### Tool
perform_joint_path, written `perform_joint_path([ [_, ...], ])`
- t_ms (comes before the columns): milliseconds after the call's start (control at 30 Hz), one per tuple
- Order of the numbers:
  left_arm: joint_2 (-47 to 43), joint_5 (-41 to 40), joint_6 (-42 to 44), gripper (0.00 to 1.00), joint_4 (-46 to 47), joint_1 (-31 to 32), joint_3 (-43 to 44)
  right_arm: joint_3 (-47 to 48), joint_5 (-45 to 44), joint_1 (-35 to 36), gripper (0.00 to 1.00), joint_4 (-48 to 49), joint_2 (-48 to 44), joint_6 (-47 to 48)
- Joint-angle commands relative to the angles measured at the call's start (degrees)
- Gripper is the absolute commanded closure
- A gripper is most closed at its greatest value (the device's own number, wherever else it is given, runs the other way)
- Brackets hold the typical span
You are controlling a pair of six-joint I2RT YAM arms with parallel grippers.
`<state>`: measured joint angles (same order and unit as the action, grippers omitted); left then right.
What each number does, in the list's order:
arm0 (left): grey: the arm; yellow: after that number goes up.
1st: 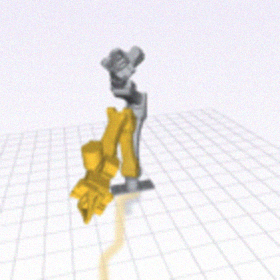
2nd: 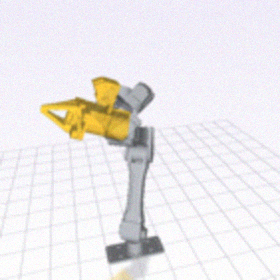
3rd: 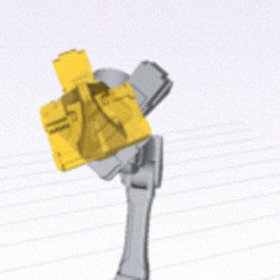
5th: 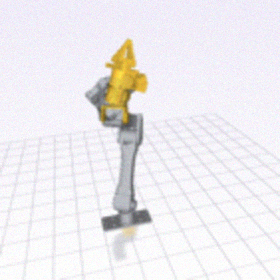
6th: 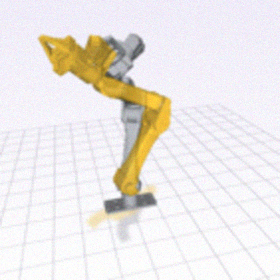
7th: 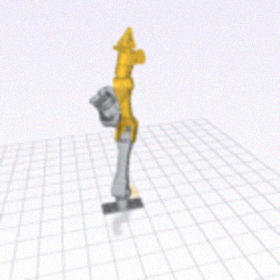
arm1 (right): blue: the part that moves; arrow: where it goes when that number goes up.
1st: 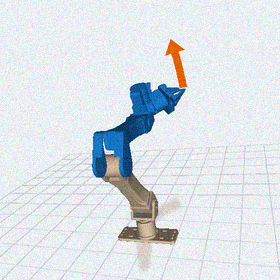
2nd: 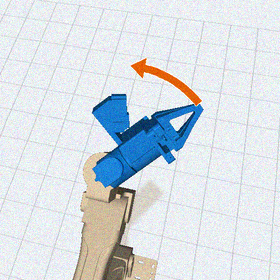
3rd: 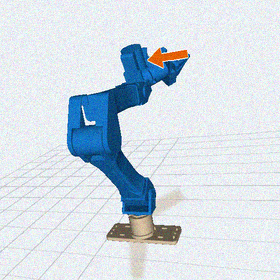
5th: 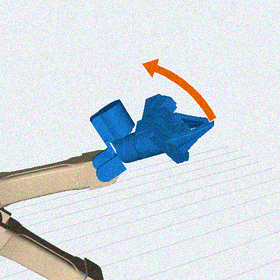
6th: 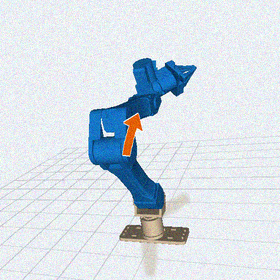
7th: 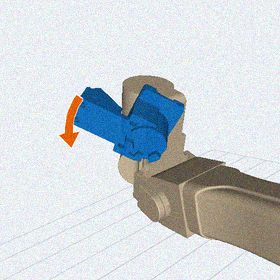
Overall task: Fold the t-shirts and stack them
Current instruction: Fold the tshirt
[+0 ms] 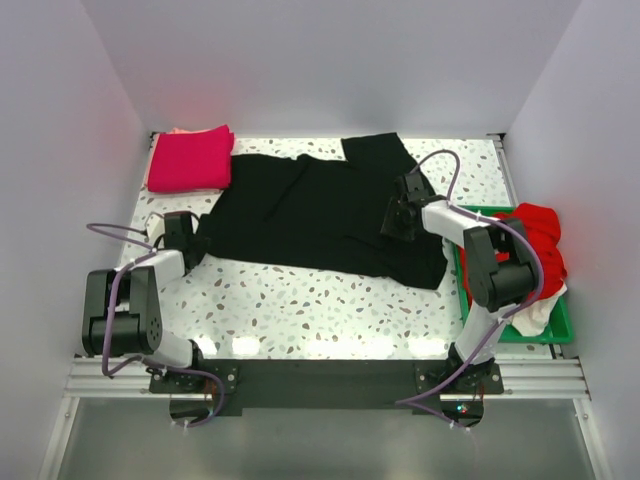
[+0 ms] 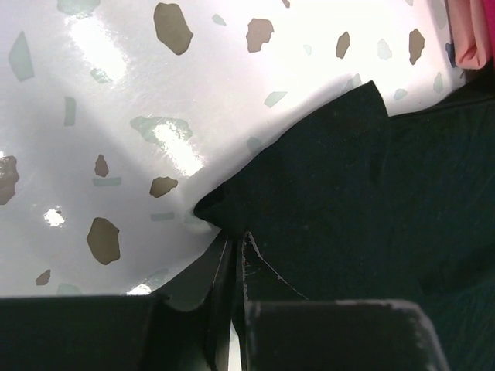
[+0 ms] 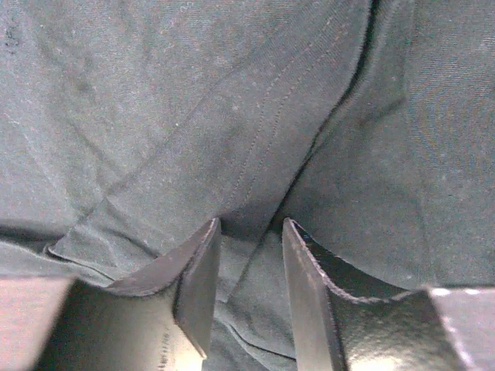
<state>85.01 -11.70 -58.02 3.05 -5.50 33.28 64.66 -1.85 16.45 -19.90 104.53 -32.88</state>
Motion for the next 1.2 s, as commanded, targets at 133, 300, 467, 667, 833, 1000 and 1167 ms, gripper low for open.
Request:
perform_joint_path([
  [133, -2.83, -3.41, 0.19, 1.00, -2.52, -0.13, -0.49, 2.48, 3.06, 0.78, 0.84, 2.41, 0.59, -2.10],
  [300, -5.47, -4.91, 0.10, 1.00, -4.81, -0.21, -1.55, 4.68, 3.96, 0.78, 0.93, 1.45, 0.41, -1.75],
  [467, -9.33, -5.69, 0.01, 1.00, -6.12, -0.04, -3.13, 6.18, 4.48, 0.78, 0.83, -0.23, 0.76, -0.52],
  [667, -14.34, -7.98, -0.25, 1.00, -8.40, -0.21, -6.02, 3.71, 5.36, 0.78, 0.70, 1.18, -0.56, -0.16],
  [833, -19.34, -9.12, -0.34, 1.00, -10.60, -0.13, -7.79, 1.26, 4.75, 1.74, 0.62, 1.70, -2.22, 0.36],
  [1000, -24.79, -10.09, -0.87, 1.00, -12.01, -0.21, -10.95, -0.68, 4.40, 3.06, 0.61, 2.67, -2.49, 0.37],
  [1167, -27.27, -10.62, -0.69, 1.00, -13.68, -0.22, -12.09, -1.73, 3.96, 4.64, 0.63, 3.64, -2.84, -0.60],
])
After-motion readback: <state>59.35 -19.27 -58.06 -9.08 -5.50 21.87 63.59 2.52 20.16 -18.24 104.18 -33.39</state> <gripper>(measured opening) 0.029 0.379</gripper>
